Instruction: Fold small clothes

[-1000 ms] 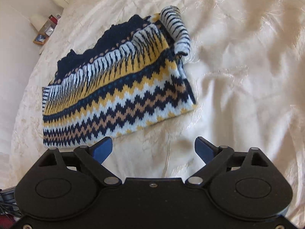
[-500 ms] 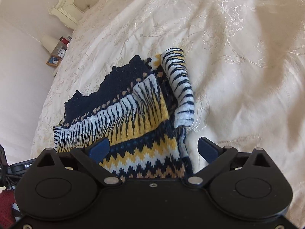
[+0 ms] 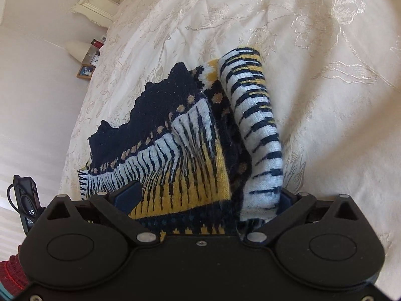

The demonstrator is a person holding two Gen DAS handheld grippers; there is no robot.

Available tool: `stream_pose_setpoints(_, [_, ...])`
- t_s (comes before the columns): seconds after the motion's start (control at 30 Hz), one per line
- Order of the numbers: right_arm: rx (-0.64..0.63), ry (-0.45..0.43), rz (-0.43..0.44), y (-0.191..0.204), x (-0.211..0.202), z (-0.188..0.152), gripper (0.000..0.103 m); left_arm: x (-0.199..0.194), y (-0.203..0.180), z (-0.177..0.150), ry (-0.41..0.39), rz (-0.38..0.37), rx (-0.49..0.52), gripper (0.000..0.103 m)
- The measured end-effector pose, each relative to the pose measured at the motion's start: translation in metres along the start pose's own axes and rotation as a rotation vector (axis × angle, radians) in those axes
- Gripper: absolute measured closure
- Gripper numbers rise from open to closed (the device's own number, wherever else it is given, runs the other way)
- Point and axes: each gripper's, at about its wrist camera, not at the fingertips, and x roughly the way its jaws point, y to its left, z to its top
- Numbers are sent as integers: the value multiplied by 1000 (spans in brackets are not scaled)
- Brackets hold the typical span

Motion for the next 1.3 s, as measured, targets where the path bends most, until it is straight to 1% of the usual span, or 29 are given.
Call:
stream_pose_setpoints(0.1, [38,-9,40,-9,0,1,0,2,-1,-1,-6,-3,1,25])
stream_pose_setpoints(0.23, [50,-24,83,-17,-5,-2,0,-3,-4,3,5,-14,-25,26])
stream_pose_setpoints(0.3, [44,-28,87,-17,-7,-3,0,-14,-1,11,-19,-48,-59,31])
stream_pose_setpoints(0.37, [45,-36,90,-16,-8,-4,0,-25,-4,23,-60,-68,-62,31])
stream_pose_setpoints(0.43, [50,-46,94,-15,-10,-5,0,-29,-10,37,-91,-57,-38,31])
stream_pose_setpoints(0.47, [49,-52,98,-15,-11,-5,0,-27,-12,45,-95,-52,-32,31])
stream_pose_setpoints(0.57, [32,-72,119,-10,-18,-7,0,-7,-13,60,-62,-23,-33,31])
stream_pose_setpoints(0.63, [12,-72,134,-3,-20,-7,0,11,-12,62,-25,2,-28,31])
stream_pose_setpoints(0.7, [-7,-61,141,1,-17,-3,0,22,-12,64,-3,10,-21,30])
stream_pose_setpoints(0.83, [-25,-35,137,3,-3,5,0,28,-19,66,-2,24,20,28])
stream_pose_setpoints(0.93, [-31,-17,124,5,9,9,0,20,-14,65,-16,-6,-2,29])
stream_pose_setpoints(1.0, [-25,-15,120,6,14,10,0,6,-10,60,-43,-19,-17,31])
stream_pose_setpoints(1.07, [-12,-16,118,7,13,10,1,-15,-3,48,-76,-27,-19,31])
stream_pose_setpoints(1.1, [-6,-15,116,8,12,10,3,-26,-1,40,-89,-35,-23,31])
stream_pose_setpoints(1.17, [3,-8,99,9,10,9,19,-42,6,24,-100,-49,-41,31])
stream_pose_setpoints(1.2, [5,-1,82,10,9,9,24,-49,10,14,-98,-55,-52,31])
stream_pose_setpoints(1.27, [-5,25,30,13,8,10,47,-59,16,-5,-86,-56,-78,31])
stream_pose_setpoints(1.3, [-27,37,-14,17,7,10,55,-64,20,-15,-78,-57,-88,31])
